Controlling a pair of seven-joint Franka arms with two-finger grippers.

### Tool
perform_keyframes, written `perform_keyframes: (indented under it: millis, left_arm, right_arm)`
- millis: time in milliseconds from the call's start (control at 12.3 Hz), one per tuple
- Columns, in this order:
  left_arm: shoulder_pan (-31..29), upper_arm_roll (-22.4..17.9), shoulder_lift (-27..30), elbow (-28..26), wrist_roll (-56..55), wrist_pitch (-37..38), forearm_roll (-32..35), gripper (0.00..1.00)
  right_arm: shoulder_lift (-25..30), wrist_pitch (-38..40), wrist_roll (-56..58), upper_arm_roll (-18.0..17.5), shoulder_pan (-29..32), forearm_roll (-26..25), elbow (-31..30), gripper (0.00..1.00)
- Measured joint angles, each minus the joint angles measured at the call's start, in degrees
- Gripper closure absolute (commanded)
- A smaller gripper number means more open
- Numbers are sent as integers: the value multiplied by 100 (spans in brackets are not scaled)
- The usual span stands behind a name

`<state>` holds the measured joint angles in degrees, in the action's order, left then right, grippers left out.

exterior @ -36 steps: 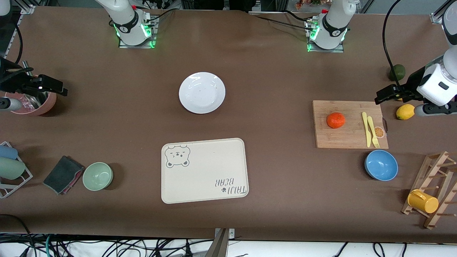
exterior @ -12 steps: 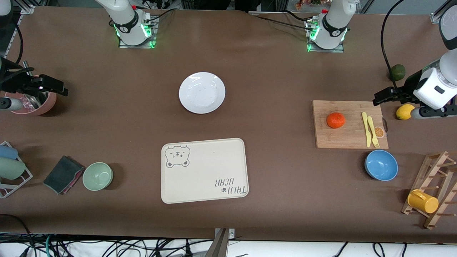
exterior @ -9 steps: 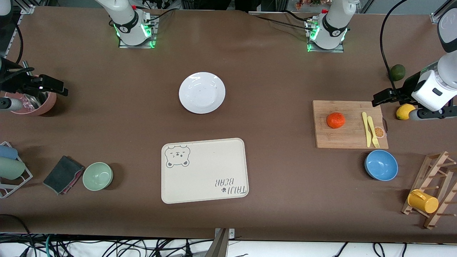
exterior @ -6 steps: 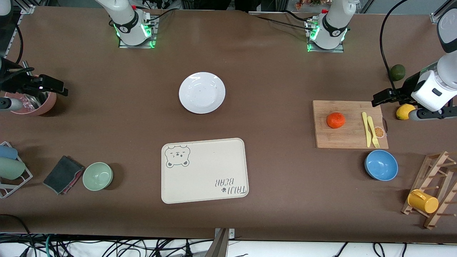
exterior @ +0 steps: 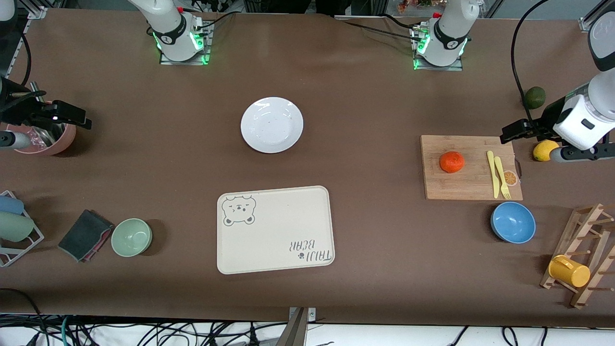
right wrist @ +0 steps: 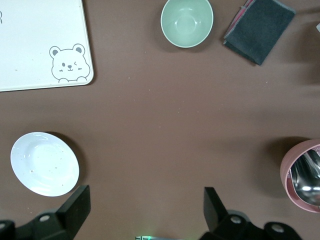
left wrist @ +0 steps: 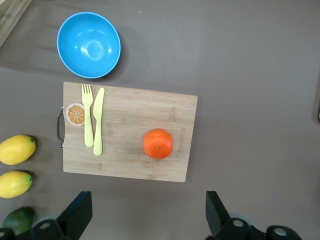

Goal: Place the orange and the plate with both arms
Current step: 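Reach the left gripper down to the orange on the cutting board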

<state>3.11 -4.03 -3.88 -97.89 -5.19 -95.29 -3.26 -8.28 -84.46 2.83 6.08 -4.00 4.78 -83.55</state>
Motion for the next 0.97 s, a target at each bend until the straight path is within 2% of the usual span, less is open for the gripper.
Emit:
perform_keyframes:
  millis: [243,568,730,973]
  left_arm:
    - [4,0,-224,-8,0,5,0,0]
    - [173,13,-1466,11,0,-179,0,0]
    - [255,26,-1974,-66,0,-657,0,0]
    - [256,20,-2048,-605,16,-1358,0,0]
  right_arm:
    - [0,1,0,0,0,0,0,0]
    - [0,2,0,1,0,0,-2,0]
    - [0,3,0,0,0,0,-2,0]
    - [0,5,0,1,0,0,-3,0]
